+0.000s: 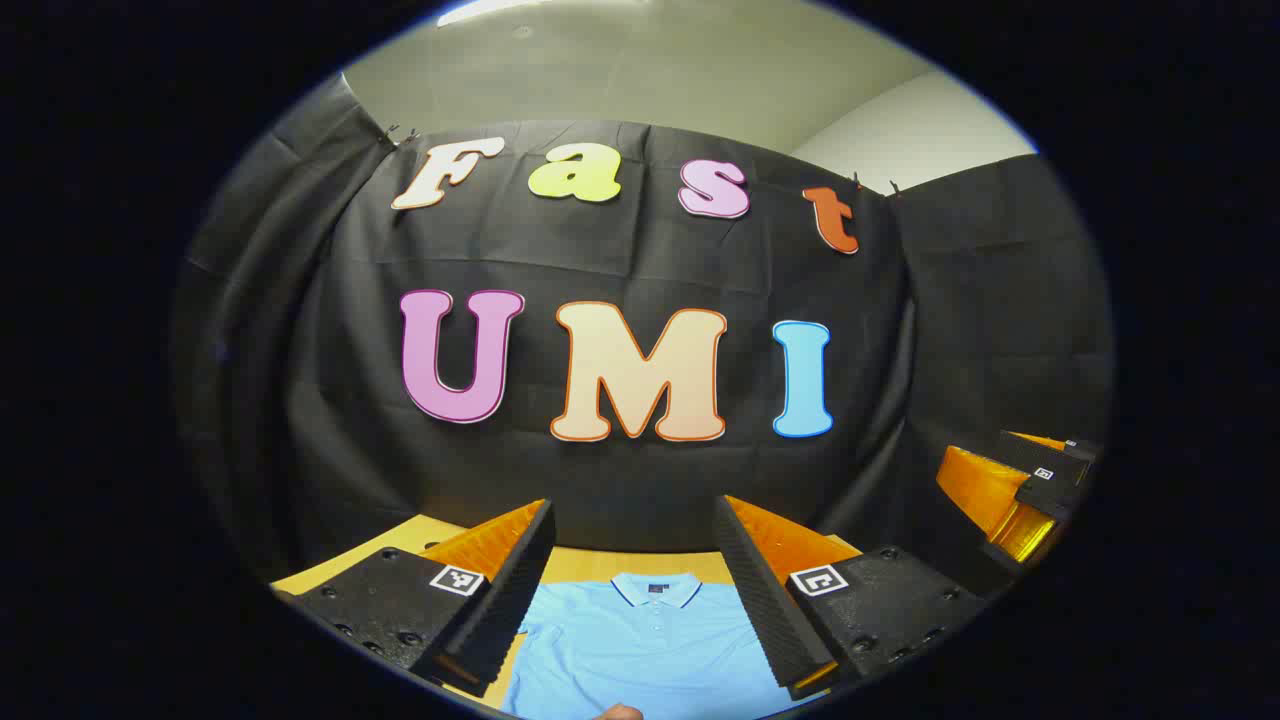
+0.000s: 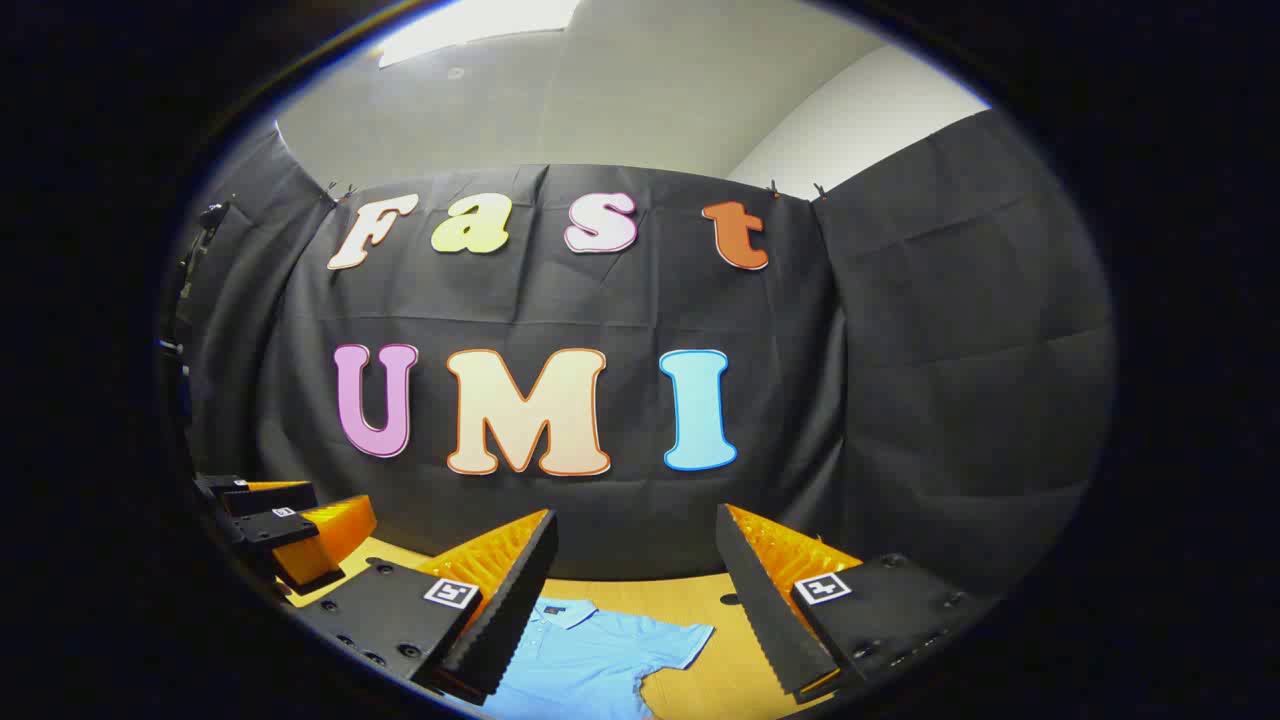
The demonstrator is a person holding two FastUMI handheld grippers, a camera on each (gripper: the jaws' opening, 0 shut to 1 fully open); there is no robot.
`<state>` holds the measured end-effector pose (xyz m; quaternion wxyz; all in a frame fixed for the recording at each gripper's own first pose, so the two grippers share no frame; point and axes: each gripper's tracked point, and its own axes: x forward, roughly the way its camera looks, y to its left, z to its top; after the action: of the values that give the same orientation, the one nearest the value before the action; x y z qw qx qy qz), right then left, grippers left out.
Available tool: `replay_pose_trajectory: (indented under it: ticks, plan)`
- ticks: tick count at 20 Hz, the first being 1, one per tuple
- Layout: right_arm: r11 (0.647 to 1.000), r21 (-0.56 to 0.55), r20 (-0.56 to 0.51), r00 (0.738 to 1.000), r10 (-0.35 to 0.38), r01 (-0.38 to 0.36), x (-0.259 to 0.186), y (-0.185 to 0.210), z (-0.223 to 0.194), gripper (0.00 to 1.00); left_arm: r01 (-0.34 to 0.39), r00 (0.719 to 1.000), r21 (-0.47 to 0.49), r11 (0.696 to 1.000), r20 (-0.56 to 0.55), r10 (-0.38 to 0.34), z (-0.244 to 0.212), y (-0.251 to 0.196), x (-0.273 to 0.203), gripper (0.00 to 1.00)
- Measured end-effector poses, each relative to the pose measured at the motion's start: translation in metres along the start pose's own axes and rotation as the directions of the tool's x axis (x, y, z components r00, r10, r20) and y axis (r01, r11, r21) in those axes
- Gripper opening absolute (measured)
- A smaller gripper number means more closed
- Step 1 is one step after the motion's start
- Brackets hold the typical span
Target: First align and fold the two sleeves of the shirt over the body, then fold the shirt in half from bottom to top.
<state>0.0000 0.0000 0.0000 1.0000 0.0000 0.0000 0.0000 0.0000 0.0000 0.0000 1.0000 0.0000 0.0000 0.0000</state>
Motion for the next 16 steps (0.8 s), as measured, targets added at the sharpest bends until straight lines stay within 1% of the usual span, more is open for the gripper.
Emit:
replay_pose_trajectory:
  ticks: [1,3,7,12,14,16]
  plan:
    - [1.000,-0.003,0.009,1.000,0.000,0.000,-0.0012,0.0000,0.0044,0.98,-0.001,1.000,0.002,1.000,0.006,0.001,0.0032,0.0002,-0.0016,0.95]
    - [1.000,-0.012,0.011,1.000,0.000,0.001,-0.0044,0.0001,0.0049,0.98,-0.010,1.000,0.011,1.000,0.023,0.010,0.0085,0.0028,-0.0051,0.95]
    - [1.000,-0.013,-0.002,1.000,0.018,-0.018,-0.0080,0.0065,0.0042,0.98,0.001,1.000,0.021,1.000,0.027,-0.002,0.0098,-0.0029,-0.0085,0.94]
    - [1.000,-0.021,-0.011,1.000,0.013,-0.013,-0.0078,0.0010,0.0022,0.98,-0.006,0.999,0.021,1.000,0.032,0.005,0.0112,-0.0028,-0.0088,0.95]
    - [1.000,-0.015,-0.017,1.000,0.012,-0.012,-0.0053,-0.0014,0.0003,0.98,-0.010,1.000,0.025,1.000,0.028,0.009,0.0100,-0.0032,-0.0084,0.93]
    - [1.000,-0.013,-0.024,1.000,0.013,-0.013,-0.0019,-0.0034,-0.0044,0.98,-0.015,0.999,0.031,0.999,0.030,0.014,0.0098,-0.0025,-0.0086,0.95]
